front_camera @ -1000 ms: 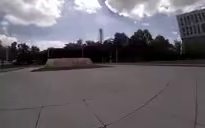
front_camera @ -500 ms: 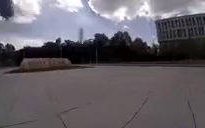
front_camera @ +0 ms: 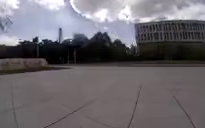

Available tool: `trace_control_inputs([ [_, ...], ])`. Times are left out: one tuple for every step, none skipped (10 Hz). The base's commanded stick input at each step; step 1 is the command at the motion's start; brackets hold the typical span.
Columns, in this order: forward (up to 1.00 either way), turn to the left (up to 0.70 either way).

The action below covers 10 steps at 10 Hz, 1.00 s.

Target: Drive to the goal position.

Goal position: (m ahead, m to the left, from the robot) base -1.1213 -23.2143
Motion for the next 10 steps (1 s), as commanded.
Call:
trace_control_inputs([
  [0.70,-0.35],
  [0.70,-0.35],
  [0.70,-0.35],
  [0.70,-0.35],
  [0.70,-0.35],
  [0.70,-0.35],
  [0.70,-0.35],
  [0.70,-0.35],
  [0.70,-0.35],
  [0.70,-0.35],
])
